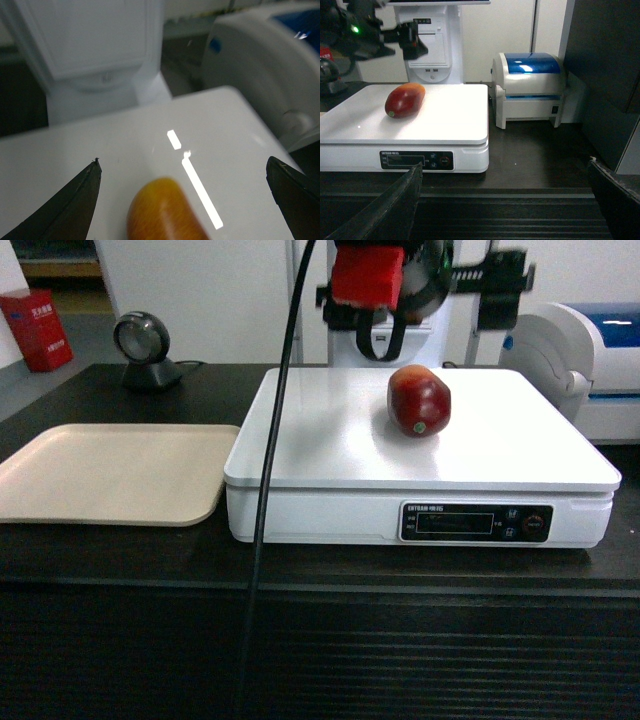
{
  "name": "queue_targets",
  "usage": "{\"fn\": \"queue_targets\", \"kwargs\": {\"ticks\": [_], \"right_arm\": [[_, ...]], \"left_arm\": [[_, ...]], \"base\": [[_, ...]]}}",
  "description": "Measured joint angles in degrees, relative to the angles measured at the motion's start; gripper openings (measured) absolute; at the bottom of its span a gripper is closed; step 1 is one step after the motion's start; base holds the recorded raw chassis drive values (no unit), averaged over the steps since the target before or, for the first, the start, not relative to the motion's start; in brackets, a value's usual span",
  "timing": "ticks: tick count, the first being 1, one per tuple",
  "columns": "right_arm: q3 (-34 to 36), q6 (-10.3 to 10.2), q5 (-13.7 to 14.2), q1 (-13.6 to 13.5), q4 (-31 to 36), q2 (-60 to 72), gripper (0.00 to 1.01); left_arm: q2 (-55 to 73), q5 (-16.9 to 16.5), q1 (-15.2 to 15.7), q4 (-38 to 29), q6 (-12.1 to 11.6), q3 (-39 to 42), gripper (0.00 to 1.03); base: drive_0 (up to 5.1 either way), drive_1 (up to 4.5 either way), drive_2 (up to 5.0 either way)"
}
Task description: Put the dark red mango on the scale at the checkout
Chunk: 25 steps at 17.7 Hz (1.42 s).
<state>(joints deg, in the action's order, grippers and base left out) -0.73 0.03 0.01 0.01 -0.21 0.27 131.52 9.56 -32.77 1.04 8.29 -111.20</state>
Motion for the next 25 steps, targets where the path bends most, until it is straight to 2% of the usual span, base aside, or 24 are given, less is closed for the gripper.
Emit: {"fn": "queue_targets", "kwargs": {"ticks": [1, 2, 3, 5, 6, 8, 10, 19, 20, 21, 22, 24, 25], "right_arm": [[0.0, 0.0, 0.02, 0.0, -0.02, 0.0, 0.98], [0.0, 0.0, 0.0, 0.0, 0.0, 0.0, 0.98], [0.0, 0.0, -0.02, 0.0, 0.0, 0.0, 0.98], [0.0, 0.0, 0.0, 0.0, 0.0, 0.0, 0.98], [0.0, 0.0, 0.0, 0.0, -0.02, 0.0, 0.98], [0.0, 0.0, 0.0, 0.0, 0.0, 0.0, 0.98], [0.0, 0.0, 0.0, 0.0, 0.0, 0.0, 0.98], [0.0, 0.0, 0.0, 0.0, 0.0, 0.0, 0.98], [0.0, 0.0, -0.02, 0.0, 0.0, 0.0, 0.98], [0.0, 0.0, 0.0, 0.0, -0.02, 0.0, 0.98], [0.0, 0.0, 0.02, 0.0, 0.0, 0.0, 0.98], [0.0, 0.0, 0.0, 0.0, 0.0, 0.0, 0.98], [0.0, 0.0, 0.0, 0.0, 0.0, 0.0, 0.98]], "left_arm": [[-4.0, -2.54, -0.31, -6.75, -3.15, 4.17, 0.98], [-11.1, -6.43, -0.7, -17.22, -7.98, 11.19, 0.98], [-15.06, -8.26, -0.68, -21.97, -9.22, 15.1, 0.98], [-22.05, -9.84, 1.84, -29.79, -11.61, 24.55, 0.98], [-25.38, -10.01, 4.74, -32.76, -11.78, 30.49, 0.98], [-30.42, -10.97, 9.9, -35.63, -11.39, 37.51, 0.98], [-35.63, -11.41, 12.85, -37.53, -11.52, 41.55, 0.98], [-37.18, -12.94, 13.29, -37.73, -10.97, 43.43, 0.98], [-38.62, -4.63, 12.98, -30.34, -9.97, 43.45, 0.89], [-41.13, 1.81, 13.77, -29.92, -9.6, 47.74, 0.8], [-44.48, 5.38, 14.95, -31.61, -9.38, 53.68, 0.71], [-52.06, 5.11, 18.99, -37.29, -8.7, 65.37, 0.49], [-54.25, 4.61, 20.02, -38.8, -8.66, 68.72, 0.42]], "base": [[0.0, 0.0, 0.0], [0.0, 0.0, 0.0], [0.0, 0.0, 0.0], [0.0, 0.0, 0.0], [0.0, 0.0, 0.0], [0.0, 0.0, 0.0], [0.0, 0.0, 0.0], [0.0, 0.0, 0.0], [0.0, 0.0, 0.0], [0.0, 0.0, 0.0], [0.0, 0.0, 0.0], [0.0, 0.0, 0.0], [0.0, 0.0, 0.0]]}}
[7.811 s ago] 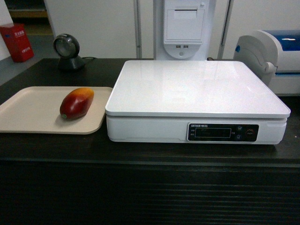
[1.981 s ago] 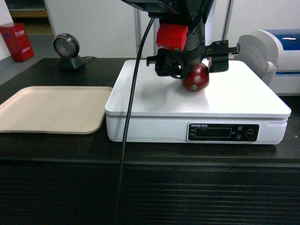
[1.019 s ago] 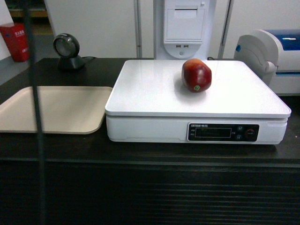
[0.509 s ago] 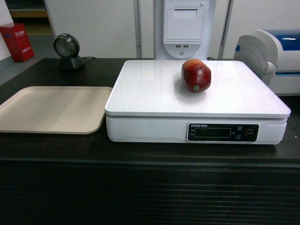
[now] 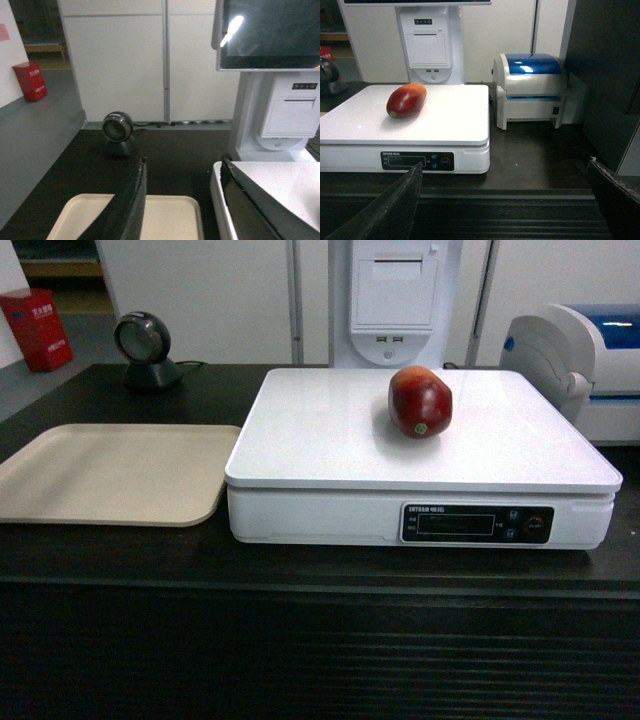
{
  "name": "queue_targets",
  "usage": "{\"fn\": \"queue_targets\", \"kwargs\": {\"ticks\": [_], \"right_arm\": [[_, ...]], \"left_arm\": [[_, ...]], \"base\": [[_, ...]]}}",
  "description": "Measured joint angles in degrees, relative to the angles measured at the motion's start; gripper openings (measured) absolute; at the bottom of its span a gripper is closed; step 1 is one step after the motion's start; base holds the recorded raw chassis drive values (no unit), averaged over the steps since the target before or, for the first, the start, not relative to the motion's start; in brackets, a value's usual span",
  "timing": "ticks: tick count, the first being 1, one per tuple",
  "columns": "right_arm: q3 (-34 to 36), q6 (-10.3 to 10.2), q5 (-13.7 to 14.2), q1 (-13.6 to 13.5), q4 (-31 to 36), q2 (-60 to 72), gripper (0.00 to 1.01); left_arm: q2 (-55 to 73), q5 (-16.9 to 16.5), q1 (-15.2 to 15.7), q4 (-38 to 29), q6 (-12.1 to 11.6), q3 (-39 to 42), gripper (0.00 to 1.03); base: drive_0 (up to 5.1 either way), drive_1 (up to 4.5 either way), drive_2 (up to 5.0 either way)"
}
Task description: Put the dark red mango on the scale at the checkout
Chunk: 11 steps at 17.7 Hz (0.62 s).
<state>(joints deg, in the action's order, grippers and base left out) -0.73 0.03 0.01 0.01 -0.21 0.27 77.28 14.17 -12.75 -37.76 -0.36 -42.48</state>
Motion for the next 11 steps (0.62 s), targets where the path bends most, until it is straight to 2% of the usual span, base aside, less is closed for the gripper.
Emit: {"fn": "queue_targets", "kwargs": {"ticks": [5, 11], "right_arm": [[0.0, 0.0, 0.0, 0.0, 0.0, 0.0, 0.98], [0.0, 0.0, 0.0, 0.0, 0.0, 0.0, 0.98]], "left_arm": [[-8.09, -4.92, 2.99, -4.48, 0.24, 16.2, 0.01], [-19.17, -8.55, 6.99, -5.99, 0.2, 28.68, 0.02]], "base": [[0.0, 0.0, 0.0], [0.0, 0.0, 0.0]]}}
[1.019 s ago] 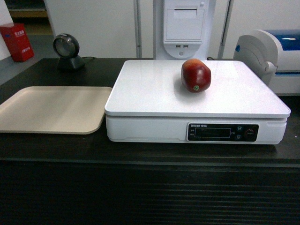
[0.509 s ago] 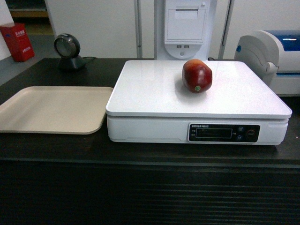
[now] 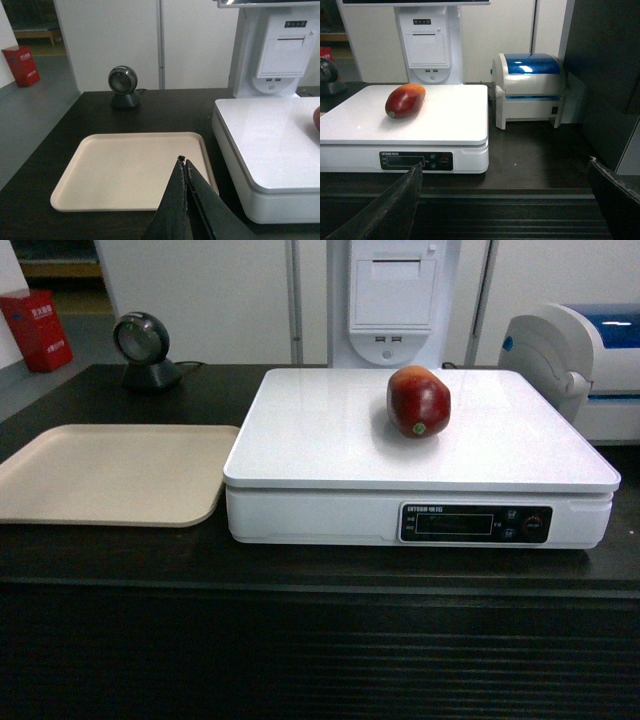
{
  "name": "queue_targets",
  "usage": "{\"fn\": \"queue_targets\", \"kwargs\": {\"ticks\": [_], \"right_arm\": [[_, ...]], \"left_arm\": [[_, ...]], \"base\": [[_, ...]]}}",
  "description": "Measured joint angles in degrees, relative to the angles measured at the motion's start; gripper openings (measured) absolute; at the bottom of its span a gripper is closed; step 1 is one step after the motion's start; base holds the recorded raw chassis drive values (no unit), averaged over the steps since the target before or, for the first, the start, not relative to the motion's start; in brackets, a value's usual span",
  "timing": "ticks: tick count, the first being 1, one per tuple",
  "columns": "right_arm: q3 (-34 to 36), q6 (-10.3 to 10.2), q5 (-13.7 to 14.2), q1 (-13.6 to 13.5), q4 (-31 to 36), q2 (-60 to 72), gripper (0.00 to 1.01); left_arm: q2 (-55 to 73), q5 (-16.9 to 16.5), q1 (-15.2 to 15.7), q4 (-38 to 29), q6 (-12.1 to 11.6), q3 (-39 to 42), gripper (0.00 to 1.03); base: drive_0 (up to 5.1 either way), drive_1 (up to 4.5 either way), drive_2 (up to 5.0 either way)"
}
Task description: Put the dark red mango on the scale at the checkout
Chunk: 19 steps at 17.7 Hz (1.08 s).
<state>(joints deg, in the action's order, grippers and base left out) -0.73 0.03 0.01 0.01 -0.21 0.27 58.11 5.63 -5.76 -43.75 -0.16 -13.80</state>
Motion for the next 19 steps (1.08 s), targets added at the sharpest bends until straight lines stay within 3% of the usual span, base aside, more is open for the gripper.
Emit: {"fn": "queue_targets", "kwargs": {"ticks": [3, 4, 5, 11, 12, 19], "right_arm": [[0.0, 0.0, 0.0, 0.0, 0.0, 0.0, 0.98], [0.0, 0.0, 0.0, 0.0, 0.0, 0.0, 0.98], [0.0, 0.0, 0.02, 0.0, 0.0, 0.0, 0.98], [0.0, 0.0, 0.0, 0.0, 0.0, 0.0, 0.98], [0.0, 0.0, 0.0, 0.0, 0.0, 0.0, 0.98], [0.0, 0.0, 0.0, 0.0, 0.0, 0.0, 0.98]], "left_arm": [[-5.92, -1.46, 1.86, 1.51, 0.02, 4.09, 0.02], [-7.76, -4.7, 4.35, 2.29, -0.02, 5.18, 0.02], [-9.64, -5.09, 5.75, 3.37, 0.0, 6.27, 0.02], [-22.27, -5.62, 5.7, 11.39, 0.09, 10.86, 0.02], [-22.84, -5.57, 5.7, 8.5, 0.09, 12.79, 0.02], [-35.23, -5.62, 5.7, 21.07, 0.09, 13.29, 0.02]], "base": [[0.0, 0.0, 0.0], [0.0, 0.0, 0.0], [0.0, 0.0, 0.0], [0.0, 0.0, 0.0], [0.0, 0.0, 0.0], [0.0, 0.0, 0.0]]}}
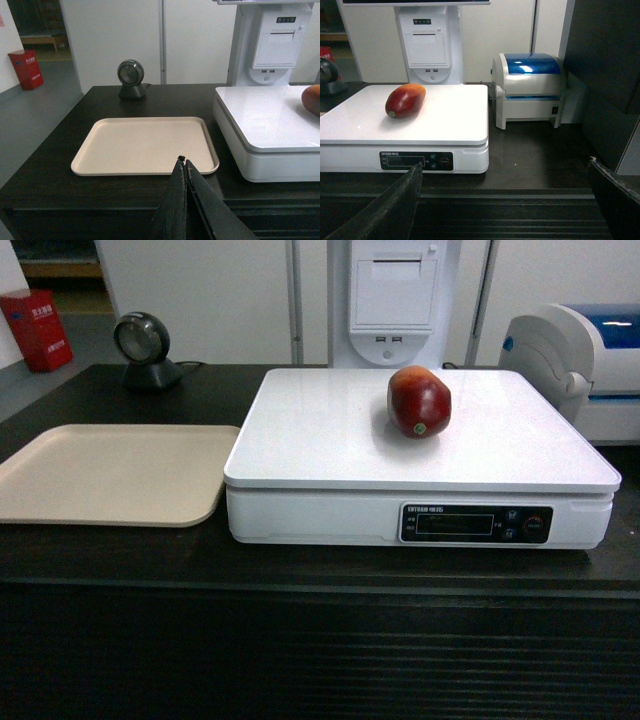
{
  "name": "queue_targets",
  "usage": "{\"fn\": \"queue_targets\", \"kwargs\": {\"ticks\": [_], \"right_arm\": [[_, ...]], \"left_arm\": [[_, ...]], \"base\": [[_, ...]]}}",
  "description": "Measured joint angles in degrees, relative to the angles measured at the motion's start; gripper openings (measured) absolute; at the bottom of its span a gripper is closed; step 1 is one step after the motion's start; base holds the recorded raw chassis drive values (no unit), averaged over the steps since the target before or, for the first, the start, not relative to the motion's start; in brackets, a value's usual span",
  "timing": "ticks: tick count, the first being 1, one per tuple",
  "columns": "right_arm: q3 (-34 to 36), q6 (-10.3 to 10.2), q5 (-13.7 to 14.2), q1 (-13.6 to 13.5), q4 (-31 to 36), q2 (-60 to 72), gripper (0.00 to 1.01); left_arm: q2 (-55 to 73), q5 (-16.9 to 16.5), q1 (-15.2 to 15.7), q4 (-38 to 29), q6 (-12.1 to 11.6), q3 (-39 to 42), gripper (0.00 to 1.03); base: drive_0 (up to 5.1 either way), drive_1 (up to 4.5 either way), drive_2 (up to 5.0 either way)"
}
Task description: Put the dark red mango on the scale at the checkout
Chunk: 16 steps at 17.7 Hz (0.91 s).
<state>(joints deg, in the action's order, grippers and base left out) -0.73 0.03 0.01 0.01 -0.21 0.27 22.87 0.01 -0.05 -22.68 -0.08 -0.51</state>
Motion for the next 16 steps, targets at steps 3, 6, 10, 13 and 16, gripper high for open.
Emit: {"fn": "queue_targets", "kwargs": {"ticks": [3, 6, 10, 13, 16], "right_arm": [[0.0, 0.0, 0.0, 0.0, 0.0, 0.0, 0.98], [0.0, 0.0, 0.0, 0.0, 0.0, 0.0, 0.98], [0.0, 0.0, 0.0, 0.0, -0.02, 0.0, 0.98], [0.0, 0.0, 0.0, 0.0, 0.0, 0.0, 0.98], [0.0, 0.0, 0.02, 0.0, -0.02, 0.0, 0.98]], "left_arm": [[-3.78, 0.0, 0.0, 3.37, -0.02, 0.0, 0.02], [-6.71, 0.0, 0.0, 6.49, 0.0, 0.0, 0.02], [-10.86, 0.0, 0.0, 10.64, 0.0, 0.0, 0.02], [-13.27, 0.0, 0.0, 12.96, 0.0, 0.0, 0.02], [-18.6, -0.02, 0.0, 21.24, -0.02, -0.02, 0.02]], "base": [[0.0, 0.0, 0.0], [0.0, 0.0, 0.0], [0.0, 0.0, 0.0], [0.0, 0.0, 0.0], [0.0, 0.0, 0.0]]}}
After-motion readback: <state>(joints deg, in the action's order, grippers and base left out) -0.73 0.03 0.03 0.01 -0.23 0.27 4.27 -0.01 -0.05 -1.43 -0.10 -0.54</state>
